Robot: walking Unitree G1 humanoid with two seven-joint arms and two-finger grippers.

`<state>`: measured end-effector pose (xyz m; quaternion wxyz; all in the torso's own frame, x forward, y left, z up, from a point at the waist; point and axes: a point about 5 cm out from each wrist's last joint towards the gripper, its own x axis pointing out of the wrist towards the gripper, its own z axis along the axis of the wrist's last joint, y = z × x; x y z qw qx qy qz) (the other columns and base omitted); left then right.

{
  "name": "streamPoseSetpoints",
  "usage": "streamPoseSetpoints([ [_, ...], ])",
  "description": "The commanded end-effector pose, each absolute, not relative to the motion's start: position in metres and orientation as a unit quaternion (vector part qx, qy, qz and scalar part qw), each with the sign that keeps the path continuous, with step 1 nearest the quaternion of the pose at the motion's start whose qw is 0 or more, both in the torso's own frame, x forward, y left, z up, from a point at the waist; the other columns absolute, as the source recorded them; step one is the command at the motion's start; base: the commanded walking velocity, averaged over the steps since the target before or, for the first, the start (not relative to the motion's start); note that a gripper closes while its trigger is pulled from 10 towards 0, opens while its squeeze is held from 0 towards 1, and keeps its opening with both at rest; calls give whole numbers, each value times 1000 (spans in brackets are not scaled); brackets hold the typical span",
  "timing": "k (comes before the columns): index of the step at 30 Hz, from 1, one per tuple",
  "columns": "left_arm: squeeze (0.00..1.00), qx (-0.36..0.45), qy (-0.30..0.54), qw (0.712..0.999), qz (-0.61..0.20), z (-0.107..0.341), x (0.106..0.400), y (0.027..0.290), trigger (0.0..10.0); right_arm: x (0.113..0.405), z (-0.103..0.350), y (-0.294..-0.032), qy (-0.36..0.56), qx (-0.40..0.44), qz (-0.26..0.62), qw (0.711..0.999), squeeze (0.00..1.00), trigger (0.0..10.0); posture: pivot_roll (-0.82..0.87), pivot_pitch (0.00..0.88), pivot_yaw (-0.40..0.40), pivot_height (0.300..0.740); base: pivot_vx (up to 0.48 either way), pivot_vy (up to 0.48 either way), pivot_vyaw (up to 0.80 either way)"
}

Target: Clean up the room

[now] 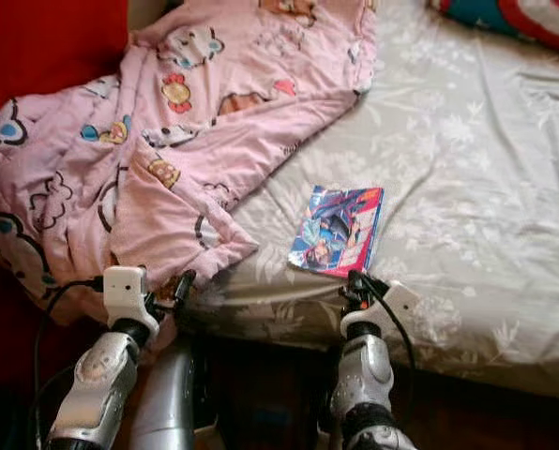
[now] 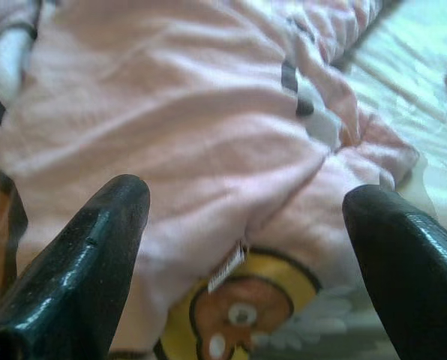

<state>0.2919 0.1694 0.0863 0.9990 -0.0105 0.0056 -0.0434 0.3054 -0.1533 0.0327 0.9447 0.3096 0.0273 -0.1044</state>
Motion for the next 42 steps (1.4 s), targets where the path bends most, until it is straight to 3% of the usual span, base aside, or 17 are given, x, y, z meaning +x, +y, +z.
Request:
streamPoseSetpoints([
  [1,0,-8,9,999,-35,81,291,171,10000,291,24,-182,15,334,-209,919,0,0,8,109,-57,577,0,0,0],
  [2,0,-8,9,999,-35,81,291,171,10000,291,24,-182,15,334,-209,919,0,0,8,109,-57,577,0,0,0],
  [4,0,-9,4,999,-33,81,294,170,10000,282,10,-190,39,402,-266,875,0,0,4,99,-62,577,0,0,0],
  [6,0,-9,3,999,-32,81,294,170,10000,279,4,-193,50,431,-282,855,0,0,2,95,-64,577,0,0,0],
  [7,0,-9,2,999,-32,81,295,169,10000,276,-2,-197,62,462,-302,831,0,0,2,89,-65,577,0,0,0],
  [9,0,-8,0,999,-32,81,295,169,10000,274,-5,-199,66,479,-308,820,0,0,2,88,-65,577,0,0,0],
  [15,0,-8,-1,999,-31,80,295,169,10000,281,8,-197,50,388,-256,884,0,0,-1,79,-66,577,0,0,0],
  [16,0,-8,-1,1000,-31,79,295,169,10000,283,12,-196,49,363,-242,898,0,0,-9,72,-65,577,0,0,0],
  [17,0,-7,1,999,-31,77,296,168,10000,289,22,-193,34,303,-203,930,0,0,-13,70,-65,577,0,0,0],
  [22,0,-9,2,999,-32,75,296,166,10000,296,40,-186,2,223,-119,968,0,0,-24,64,-68,577,0,0,0],
  [23,0,-10,1,999,-31,74,296,166,10000,297,43,-184,0,197,-92,976,0,4471,-28,65,-70,577,0,0,0],
  [24,0,-10,1,999,-31,74,296,166,10000,297,43,-184,0,197,-92,976,0,4471,-28,65,-70,577,0,0,0],
  [25,0,-12,1,999,-30,74,296,166,10000,297,45,-183,3,175,-73,982,0,10000,-33,66,-71,577,0,0,0],
  [33,0,-14,9,1000,-24,68,294,169,10000,296,51,-170,5,129,5,992,0,10000,-44,78,-72,582,0,0,0],
  [42,0,-13,26,999,-16,60,294,176,10000,298,54,-167,10,123,0,992,0,10000,-42,81,-62,627,0,0,0],
])
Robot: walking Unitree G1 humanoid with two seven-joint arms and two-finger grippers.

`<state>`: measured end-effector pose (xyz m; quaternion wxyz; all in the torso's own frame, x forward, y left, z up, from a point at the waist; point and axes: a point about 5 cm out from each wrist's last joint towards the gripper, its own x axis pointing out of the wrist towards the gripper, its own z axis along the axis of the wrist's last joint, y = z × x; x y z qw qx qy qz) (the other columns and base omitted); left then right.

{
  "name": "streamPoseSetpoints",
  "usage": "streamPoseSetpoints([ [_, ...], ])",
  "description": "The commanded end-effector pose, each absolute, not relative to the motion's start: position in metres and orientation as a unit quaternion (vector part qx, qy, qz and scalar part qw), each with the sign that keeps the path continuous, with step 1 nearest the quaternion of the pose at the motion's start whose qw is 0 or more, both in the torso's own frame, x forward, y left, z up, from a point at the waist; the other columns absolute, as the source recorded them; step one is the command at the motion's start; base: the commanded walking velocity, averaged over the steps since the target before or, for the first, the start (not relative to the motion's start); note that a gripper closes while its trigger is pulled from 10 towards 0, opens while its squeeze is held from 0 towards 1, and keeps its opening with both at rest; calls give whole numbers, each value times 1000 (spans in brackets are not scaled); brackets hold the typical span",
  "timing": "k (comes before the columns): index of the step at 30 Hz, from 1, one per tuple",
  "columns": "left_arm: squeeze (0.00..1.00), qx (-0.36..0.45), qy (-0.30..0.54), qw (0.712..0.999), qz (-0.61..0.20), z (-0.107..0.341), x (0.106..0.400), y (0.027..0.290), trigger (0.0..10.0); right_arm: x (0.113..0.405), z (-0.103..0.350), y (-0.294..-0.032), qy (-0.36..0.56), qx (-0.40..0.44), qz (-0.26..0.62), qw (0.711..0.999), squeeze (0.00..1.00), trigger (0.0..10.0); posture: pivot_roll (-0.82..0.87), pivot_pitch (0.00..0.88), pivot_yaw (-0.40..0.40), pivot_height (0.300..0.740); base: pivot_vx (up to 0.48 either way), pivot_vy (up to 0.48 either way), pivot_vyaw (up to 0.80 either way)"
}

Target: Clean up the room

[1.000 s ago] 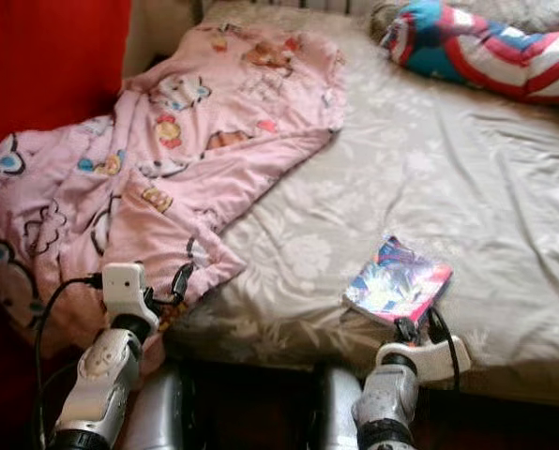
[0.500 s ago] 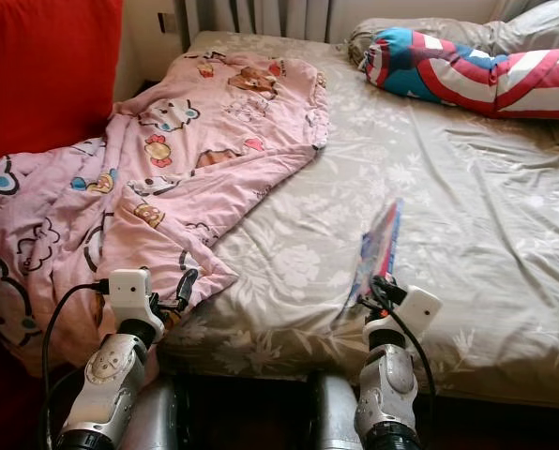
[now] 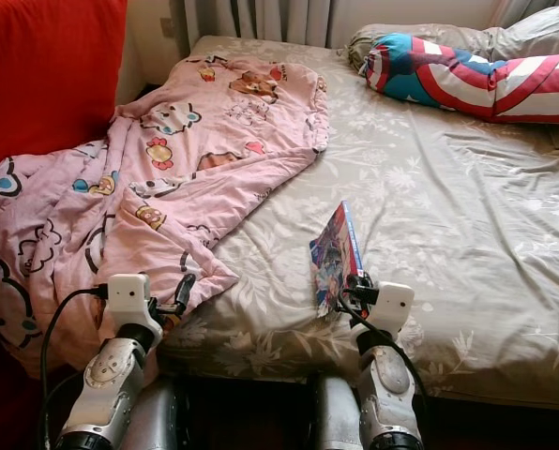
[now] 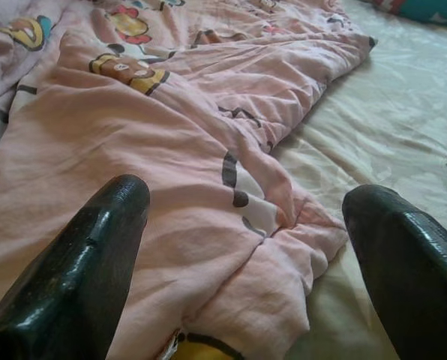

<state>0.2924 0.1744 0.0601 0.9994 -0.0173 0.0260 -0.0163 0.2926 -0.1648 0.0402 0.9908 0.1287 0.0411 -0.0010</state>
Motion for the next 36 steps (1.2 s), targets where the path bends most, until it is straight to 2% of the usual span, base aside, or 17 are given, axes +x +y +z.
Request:
streamPoseSetpoints([
  [1,0,-12,30,999,-14,58,293,177,10000,298,54,-166,10,124,0,992,0,10000,-42,81,-62,637,0,0,0],
  [16,0,-10,101,995,-2,25,283,187,10000,297,51,-157,19,127,6,992,0,10000,-27,58,-61,740,0,0,0],
  [24,0,-29,174,984,23,3,279,196,10000,298,49,-154,27,124,6,992,0,10000,-24,40,-58,740,0,0,0],
  [30,0,-13,274,961,44,-28,254,207,10000,300,51,-155,17,131,-1,991,0,10000,-24,0,-44,740,0,0,0],
  [36,0,-9,315,946,74,-41,239,215,10000,299,49,-153,19,127,1,992,0,10000,-22,0,-41,740,0,0,0],
])
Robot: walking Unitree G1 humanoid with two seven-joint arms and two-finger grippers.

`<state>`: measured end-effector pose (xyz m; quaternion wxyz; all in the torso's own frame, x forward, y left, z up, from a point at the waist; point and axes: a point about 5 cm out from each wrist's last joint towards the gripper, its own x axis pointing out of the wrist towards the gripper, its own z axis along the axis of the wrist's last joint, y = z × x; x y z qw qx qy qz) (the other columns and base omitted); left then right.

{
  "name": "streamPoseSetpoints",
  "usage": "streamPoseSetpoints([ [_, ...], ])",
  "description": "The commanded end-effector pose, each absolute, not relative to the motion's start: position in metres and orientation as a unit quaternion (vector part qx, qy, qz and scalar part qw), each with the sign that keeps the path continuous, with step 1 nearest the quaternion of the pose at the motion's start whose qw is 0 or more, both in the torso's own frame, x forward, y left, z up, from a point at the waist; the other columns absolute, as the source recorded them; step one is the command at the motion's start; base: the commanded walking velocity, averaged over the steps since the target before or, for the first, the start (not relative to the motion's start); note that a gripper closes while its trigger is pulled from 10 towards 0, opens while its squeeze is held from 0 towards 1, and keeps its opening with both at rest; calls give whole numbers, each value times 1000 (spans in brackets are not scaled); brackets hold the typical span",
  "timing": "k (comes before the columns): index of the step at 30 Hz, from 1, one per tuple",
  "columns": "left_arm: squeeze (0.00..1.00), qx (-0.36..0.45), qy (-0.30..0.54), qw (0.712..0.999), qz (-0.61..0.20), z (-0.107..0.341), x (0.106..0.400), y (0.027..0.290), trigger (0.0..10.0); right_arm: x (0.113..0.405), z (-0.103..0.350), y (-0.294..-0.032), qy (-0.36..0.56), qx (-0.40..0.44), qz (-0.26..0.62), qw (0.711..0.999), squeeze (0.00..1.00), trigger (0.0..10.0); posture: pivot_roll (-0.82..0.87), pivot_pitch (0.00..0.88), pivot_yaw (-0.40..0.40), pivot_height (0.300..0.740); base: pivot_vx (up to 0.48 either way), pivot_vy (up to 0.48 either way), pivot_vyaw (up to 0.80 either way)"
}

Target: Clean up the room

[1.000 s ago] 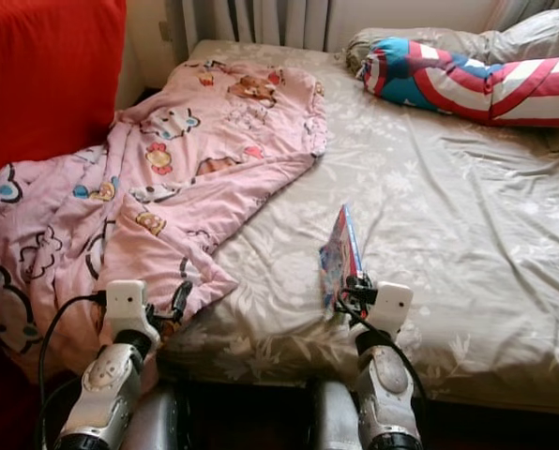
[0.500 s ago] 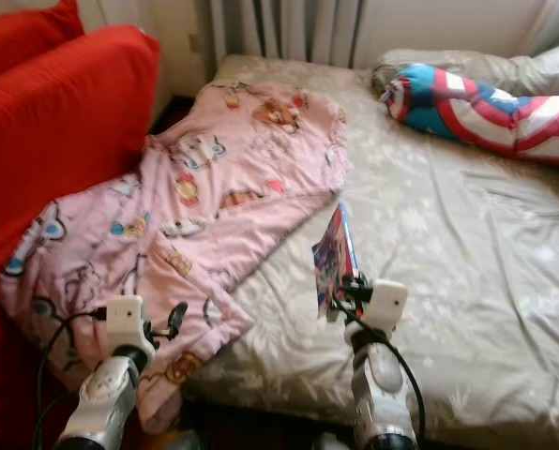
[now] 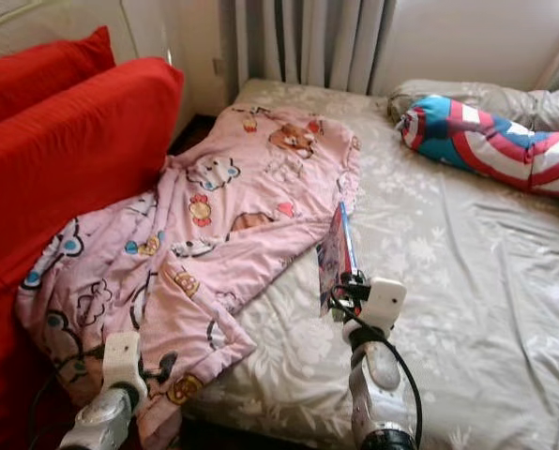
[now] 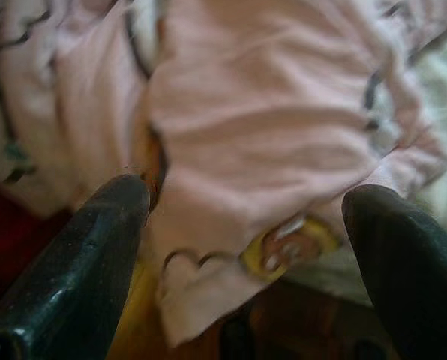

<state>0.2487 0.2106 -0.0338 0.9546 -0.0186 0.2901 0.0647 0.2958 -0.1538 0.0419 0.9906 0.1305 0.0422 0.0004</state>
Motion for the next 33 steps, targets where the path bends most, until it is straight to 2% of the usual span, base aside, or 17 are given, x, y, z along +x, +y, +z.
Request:
streamPoseSetpoints([
  [1,0,-10,319,945,78,-42,238,216,10000,299,49,-153,19,127,1,992,0,10000,-22,0,-41,740,0,0,0],
  [9,0,2,342,937,78,-54,223,211,10000,298,46,-152,25,128,-2,991,0,10000,-22,0,-40,740,0,0,0],
  [12,0,1,345,935,77,-55,222,210,10000,299,45,-151,31,136,-4,990,0,10000,-20,0,-42,740,0,-311,0],
  [17,0,0,349,933,82,-56,221,212,10000,301,46,-149,32,136,-1,990,0,10000,-23,6,-47,740,0,-314,-694],
  [33,0,2,359,930,84,-58,217,215,10000,303,49,-150,24,134,-6,991,0,10000,-28,33,-42,740,0,-316,0],
])
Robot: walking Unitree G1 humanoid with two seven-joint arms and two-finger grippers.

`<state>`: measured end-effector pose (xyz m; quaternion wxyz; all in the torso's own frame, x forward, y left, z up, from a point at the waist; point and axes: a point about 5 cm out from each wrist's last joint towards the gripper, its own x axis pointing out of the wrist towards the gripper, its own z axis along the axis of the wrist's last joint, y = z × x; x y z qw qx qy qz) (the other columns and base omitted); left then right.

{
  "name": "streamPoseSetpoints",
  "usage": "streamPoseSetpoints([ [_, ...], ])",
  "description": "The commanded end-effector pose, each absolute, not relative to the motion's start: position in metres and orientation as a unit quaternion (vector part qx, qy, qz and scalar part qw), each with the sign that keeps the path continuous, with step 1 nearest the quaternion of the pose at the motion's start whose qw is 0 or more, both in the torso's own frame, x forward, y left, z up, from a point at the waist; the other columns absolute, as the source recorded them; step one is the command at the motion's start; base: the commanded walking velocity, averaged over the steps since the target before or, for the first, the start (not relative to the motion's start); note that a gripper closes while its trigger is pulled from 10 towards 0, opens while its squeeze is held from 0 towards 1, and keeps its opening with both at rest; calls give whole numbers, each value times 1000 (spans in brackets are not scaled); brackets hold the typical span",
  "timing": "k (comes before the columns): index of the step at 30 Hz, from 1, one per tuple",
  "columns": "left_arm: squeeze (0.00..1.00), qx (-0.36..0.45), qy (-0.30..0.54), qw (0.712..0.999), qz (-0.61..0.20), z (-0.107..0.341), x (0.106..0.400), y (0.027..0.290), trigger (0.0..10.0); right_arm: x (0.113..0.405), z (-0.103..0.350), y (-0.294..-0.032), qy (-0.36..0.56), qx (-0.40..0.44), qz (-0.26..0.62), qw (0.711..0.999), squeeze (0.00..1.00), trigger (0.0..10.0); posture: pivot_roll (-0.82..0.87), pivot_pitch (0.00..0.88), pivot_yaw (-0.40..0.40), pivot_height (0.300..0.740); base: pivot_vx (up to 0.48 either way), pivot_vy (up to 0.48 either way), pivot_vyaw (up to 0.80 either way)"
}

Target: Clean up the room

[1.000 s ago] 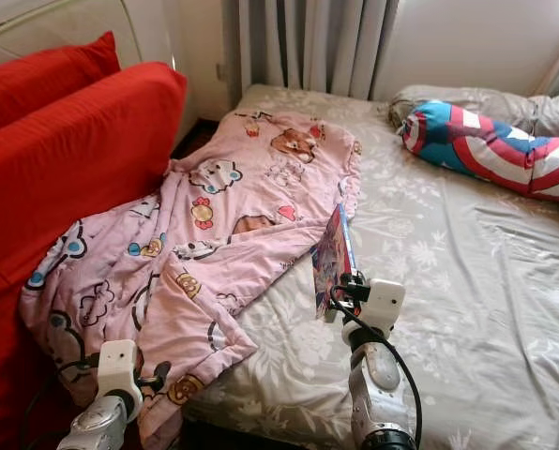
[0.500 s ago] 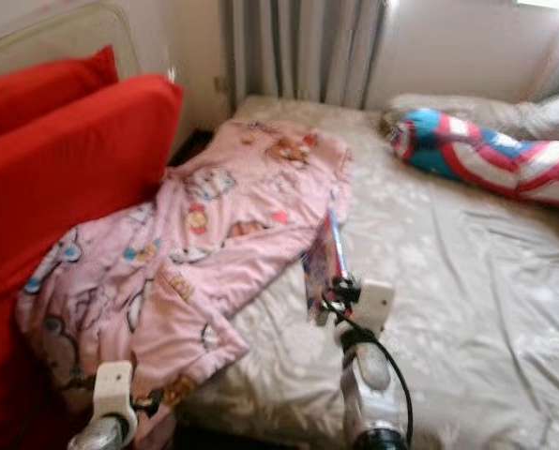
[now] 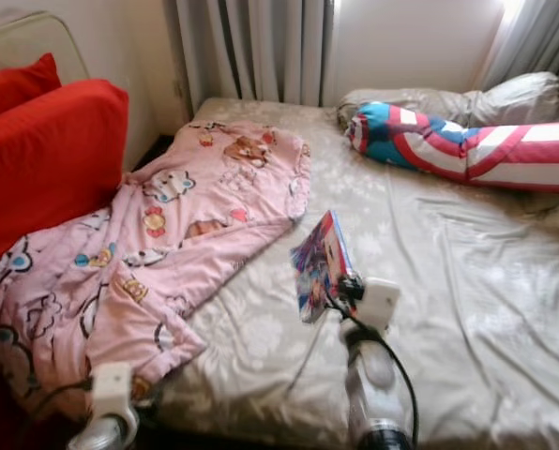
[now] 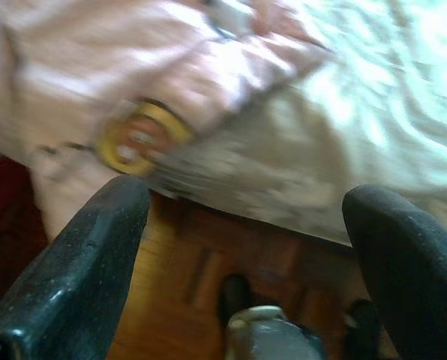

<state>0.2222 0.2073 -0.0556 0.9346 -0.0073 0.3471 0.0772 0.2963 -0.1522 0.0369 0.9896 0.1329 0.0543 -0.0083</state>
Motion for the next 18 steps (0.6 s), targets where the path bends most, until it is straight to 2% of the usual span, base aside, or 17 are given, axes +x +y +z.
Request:
streamPoseSetpoints([
  [1,0,2,359,930,84,-58,217,215,10000,303,49,-150,24,134,-7,991,0,10000,-28,34,-41,740,0,-319,0],
  [8,0,4,360,929,80,-59,217,213,10000,303,47,-150,30,136,-10,990,0,10000,-32,39,-39,740,0,-322,0],
  [13,0,4,361,929,77,-59,217,212,10000,303,47,-150,30,136,-10,990,0,10000,-31,40,-39,740,0,-323,-759],
  [18,0,4,361,929,77,-59,217,213,10000,303,48,-151,26,134,-13,991,0,10000,-31,42,-42,740,0,-324,0],
])
